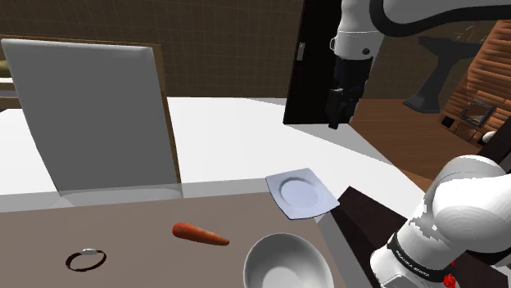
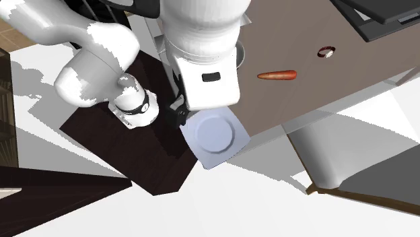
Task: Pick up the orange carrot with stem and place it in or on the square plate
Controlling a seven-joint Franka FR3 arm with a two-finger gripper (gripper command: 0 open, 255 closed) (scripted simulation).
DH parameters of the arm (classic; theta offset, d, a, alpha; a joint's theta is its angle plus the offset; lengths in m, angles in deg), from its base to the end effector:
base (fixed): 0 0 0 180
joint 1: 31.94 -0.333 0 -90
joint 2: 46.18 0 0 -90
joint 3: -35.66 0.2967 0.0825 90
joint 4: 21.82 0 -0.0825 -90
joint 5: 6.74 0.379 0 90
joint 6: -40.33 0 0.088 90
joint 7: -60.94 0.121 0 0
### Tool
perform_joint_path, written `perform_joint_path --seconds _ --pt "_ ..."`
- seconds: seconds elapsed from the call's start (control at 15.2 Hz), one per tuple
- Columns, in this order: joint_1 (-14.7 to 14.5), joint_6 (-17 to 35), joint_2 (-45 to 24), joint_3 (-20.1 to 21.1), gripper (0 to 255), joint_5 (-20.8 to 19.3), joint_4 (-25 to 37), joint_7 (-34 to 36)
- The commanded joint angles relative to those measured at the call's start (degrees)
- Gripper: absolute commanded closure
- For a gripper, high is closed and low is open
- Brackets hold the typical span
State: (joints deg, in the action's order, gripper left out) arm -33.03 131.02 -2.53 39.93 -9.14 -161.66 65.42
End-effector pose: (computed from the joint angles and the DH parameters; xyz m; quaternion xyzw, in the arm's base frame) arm 0.3157 0.0275 0.5166 0.9977 -0.0026 -0.0450 0.0501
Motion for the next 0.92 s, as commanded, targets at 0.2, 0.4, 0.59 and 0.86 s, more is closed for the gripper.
perform_joint_path --seconds 0.2,0.4,0.59,0.86 --pt "-1.8 5.0 -3.0 1.9 0 1.8 -1.4 0.6" --pt "-3.5 10.0 -6.5 3.8 0 3.4 -2.3 1.2" --pt "-5.1 15.0 -10.5 5.8 0 4.8 -2.7 1.7" --pt "-7.1 21.5 -16.4 8.5 0 6.1 -2.2 2.4"
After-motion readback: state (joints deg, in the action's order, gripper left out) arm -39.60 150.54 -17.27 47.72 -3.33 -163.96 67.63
